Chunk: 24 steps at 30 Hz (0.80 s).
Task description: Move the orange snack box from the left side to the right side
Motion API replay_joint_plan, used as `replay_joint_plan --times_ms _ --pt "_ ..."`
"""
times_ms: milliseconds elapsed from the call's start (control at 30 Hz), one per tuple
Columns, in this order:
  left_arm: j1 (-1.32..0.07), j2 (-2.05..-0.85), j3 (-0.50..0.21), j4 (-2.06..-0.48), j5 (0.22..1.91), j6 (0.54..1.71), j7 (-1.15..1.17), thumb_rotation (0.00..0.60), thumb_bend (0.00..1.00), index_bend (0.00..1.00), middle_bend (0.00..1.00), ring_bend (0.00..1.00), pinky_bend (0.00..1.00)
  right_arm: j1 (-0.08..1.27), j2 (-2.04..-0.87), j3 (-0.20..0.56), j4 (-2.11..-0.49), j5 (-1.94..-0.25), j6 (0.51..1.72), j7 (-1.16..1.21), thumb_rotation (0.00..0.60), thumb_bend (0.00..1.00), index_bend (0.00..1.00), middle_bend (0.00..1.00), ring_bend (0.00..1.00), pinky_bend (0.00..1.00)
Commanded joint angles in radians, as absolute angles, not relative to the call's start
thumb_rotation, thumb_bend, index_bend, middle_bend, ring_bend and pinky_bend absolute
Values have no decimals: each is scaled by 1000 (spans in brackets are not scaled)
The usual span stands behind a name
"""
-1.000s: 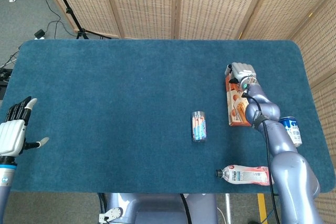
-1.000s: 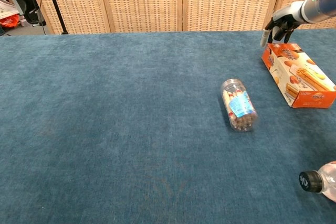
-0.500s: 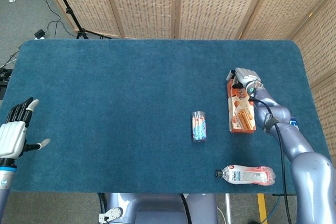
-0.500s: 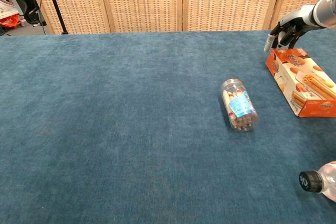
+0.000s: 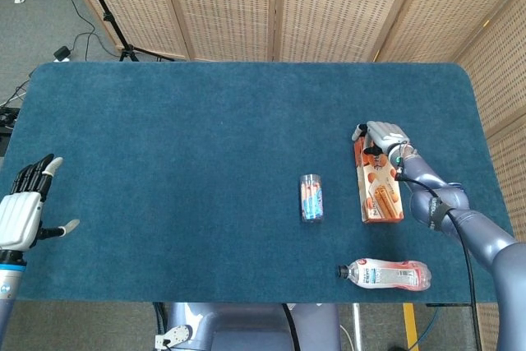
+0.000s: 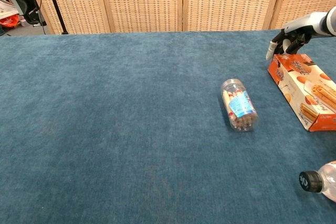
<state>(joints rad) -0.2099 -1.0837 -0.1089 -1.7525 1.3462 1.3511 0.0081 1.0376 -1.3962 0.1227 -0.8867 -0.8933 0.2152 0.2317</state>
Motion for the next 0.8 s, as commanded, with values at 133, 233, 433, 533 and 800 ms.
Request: replay_joint_plan --times_ms 133,233,433,533,800 --pt "-209 -1084 -106 -1754 1353 1353 9 600 8 0 0 0 0 1015 -1326 68 -1031 -840 337 161 600 1000 323 301 167 239" --pt "-207 -1083 -104 -1757 1359 1358 8 600 8 0 0 0 0 1000 -1296 55 -1097 -831 381 136 600 1000 323 301 167 239" --pt "-203 -1081 -101 -1760 1370 1365 4 600 8 0 0 0 0 961 -1247 38 -1234 -826 476 94 600 1000 323 301 167 239" --pt "-202 -1080 -100 -1761 1374 1368 2 600 8 0 0 0 0 953 -1227 23 -1281 -824 506 59 600 1000 323 300 167 239" --pt "-201 -1080 -98 -1762 1383 1371 0 600 7 0 0 0 0 949 -1168 2 -1402 -803 577 -29 600 1000 323 293 167 240"
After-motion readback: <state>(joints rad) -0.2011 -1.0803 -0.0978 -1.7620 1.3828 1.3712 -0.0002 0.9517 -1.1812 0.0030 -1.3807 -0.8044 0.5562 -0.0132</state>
